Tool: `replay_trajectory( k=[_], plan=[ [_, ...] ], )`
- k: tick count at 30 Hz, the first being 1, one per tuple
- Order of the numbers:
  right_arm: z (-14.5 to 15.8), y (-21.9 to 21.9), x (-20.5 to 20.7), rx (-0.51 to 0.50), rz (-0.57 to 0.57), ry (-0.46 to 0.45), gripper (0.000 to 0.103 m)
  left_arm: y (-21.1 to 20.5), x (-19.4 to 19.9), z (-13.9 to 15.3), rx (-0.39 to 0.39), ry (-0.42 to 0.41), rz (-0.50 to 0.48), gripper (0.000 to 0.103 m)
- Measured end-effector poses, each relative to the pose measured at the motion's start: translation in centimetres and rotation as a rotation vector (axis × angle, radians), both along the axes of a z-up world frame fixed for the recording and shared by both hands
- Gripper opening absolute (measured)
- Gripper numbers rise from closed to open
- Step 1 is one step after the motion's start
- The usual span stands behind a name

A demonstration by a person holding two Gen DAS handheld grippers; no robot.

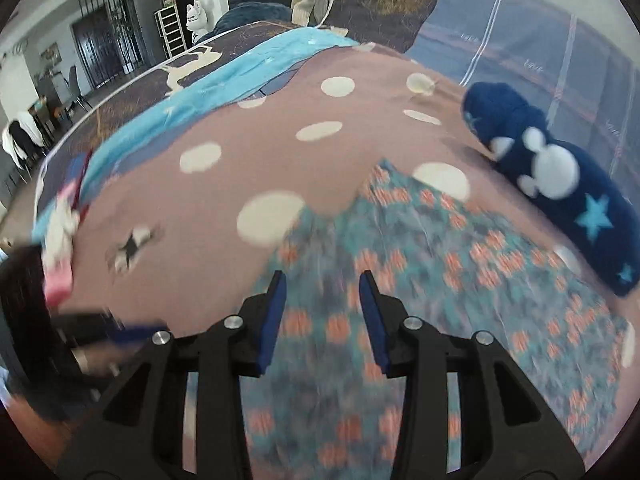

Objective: Fold small clothes

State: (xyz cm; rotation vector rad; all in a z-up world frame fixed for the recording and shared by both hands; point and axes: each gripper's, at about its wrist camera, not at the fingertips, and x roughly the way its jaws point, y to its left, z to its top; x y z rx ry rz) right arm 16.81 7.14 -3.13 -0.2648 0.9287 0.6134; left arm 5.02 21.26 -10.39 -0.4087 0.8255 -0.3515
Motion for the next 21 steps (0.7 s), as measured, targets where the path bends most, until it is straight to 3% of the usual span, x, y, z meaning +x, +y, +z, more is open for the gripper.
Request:
replay_trajectory(
  k=[5,8,9,11,14,16,19,20,21],
  plan=[
    [-1.8,4.7,2.8,-0.103,0.04,0.032,0.039,-0.5,1.5,-0.4,-0.047,0.018,-0.045,0.03],
    [-3.9,6.7,4.1,-0.187,0.048,0.052,0.041,-0.9,1.9,-1.0,-0.083,0.041,-0.07,0.009],
    [-4.8,7.3,4.5,-0.216,0.048,0.061,0.038,-1.0,1.7,-1.0,-0.081,0.035,-0.066,0.007],
    [-5.8,7.7,5.0,-0.259,0.037,0.074,0.002,-1.1,0.8,-0.3,-0.073,0.001,-0.056,0.006],
    [-3.9,7.4,5.1,-0.145,-0.002,0.032,0.002,-1.5,-0.9,1.0,-0.022,-0.056,-0.054,0.006],
    [-3.9,7.4,5.7,-0.106,0.005,0.04,0.002,-2.1,-0.7,0.3,0.039,-0.028,-0.056,0.006],
    [-6.5,7.8,6.5,-0.146,0.034,0.102,0.003,-1.6,-0.3,-0.6,-0.001,0.017,-0.044,0.007],
    [-6.4,7.4,6.1,-0.127,0.033,0.075,0.003,-1.2,-0.6,-0.3,-0.008,0.011,-0.035,0.008],
    [-5.9,6.9,5.9,-0.104,0.025,0.063,0.01,-0.7,-1.0,0.0,0.003,0.0,-0.024,0.008]
  ],
)
